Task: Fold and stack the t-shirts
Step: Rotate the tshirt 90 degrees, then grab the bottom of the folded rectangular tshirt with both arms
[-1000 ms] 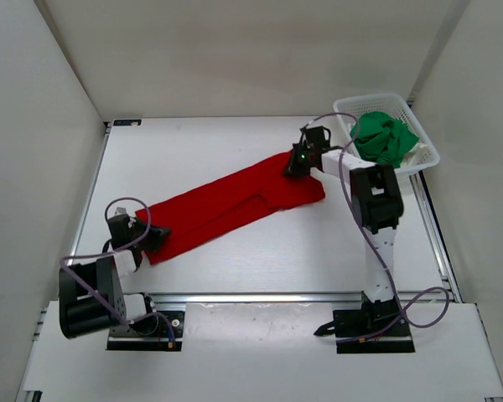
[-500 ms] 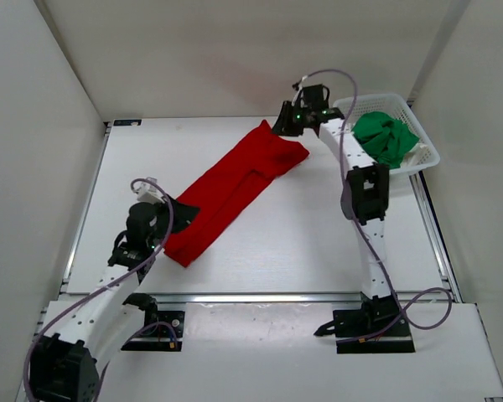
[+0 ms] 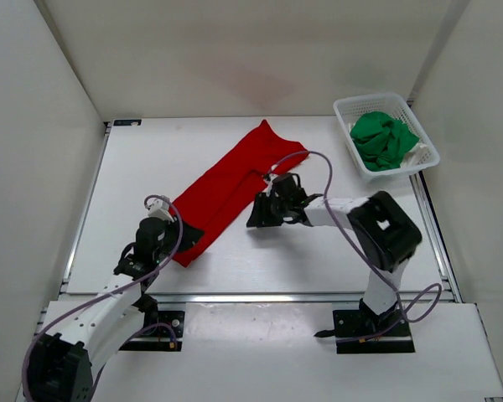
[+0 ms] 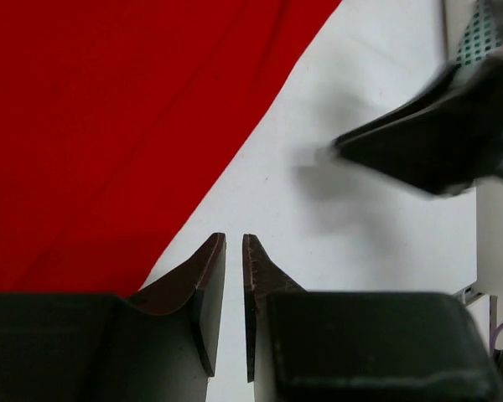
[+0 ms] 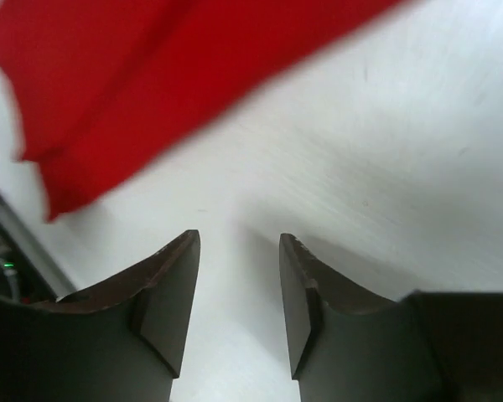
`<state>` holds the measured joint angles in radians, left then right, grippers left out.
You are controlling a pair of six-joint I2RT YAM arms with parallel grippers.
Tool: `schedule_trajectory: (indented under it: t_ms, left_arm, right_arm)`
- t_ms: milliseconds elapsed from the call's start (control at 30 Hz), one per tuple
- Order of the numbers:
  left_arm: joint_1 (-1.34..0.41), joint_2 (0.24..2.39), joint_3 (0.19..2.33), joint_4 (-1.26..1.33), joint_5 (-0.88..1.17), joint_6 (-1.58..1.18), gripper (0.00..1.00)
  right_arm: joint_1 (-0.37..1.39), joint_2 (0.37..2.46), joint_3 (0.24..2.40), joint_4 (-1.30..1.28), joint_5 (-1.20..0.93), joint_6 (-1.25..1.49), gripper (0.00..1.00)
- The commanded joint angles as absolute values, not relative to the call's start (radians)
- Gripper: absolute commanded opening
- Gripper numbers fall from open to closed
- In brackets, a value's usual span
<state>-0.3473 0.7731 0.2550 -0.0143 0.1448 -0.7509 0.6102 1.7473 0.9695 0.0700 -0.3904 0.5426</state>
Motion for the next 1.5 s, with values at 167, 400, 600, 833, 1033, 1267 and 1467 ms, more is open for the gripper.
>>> schedule_trajectory:
  t_ms: [167, 400, 600, 833, 1033, 1267, 1467]
  left_arm:
    - [-0.273, 0.664, 0.193, -0.061, 0.207, -0.704, 0.28]
    - [-0.279, 0.681, 0.219, -0.086, 0.192, -0.684, 0.28]
    - [-0.331, 0.728, 0.224, -0.067, 0.175, -0.692, 0.28]
    - [-0.569, 0.894, 0.276, -0.055, 0.061, -0.678, 0.29]
    - [-0.614, 0.968, 0.288, -0.091, 0.037, -0.638, 0.41]
    - [-0.771, 1.106, 0.327, -0.045, 0.025, -0.661, 0.55]
    - [-0.813, 1.190, 0.351, -0.017, 0.058, -0.680, 0.58]
  right_arm:
    - [0.724, 1.988, 1.080, 0.268, -0.307, 0.701, 0.40]
    - [0.746, 2.131, 1.176, 0.241, -0.319, 0.752, 0.12]
    - [0.572, 1.952, 0.956, 0.265, -0.373, 0.710, 0.00]
    - [0.281, 1.603, 0.606, 0.249, -0.493, 0.604, 0.35]
    - [0.256, 1.260, 0.378, 0.172, -0.424, 0.615, 0.38]
    - [0.411, 0.879, 0.221, -0.132, -0.199, 0.676, 0.31]
    - [0.414, 0.730, 0.153, -0.253, -0.221, 0.719, 0.29]
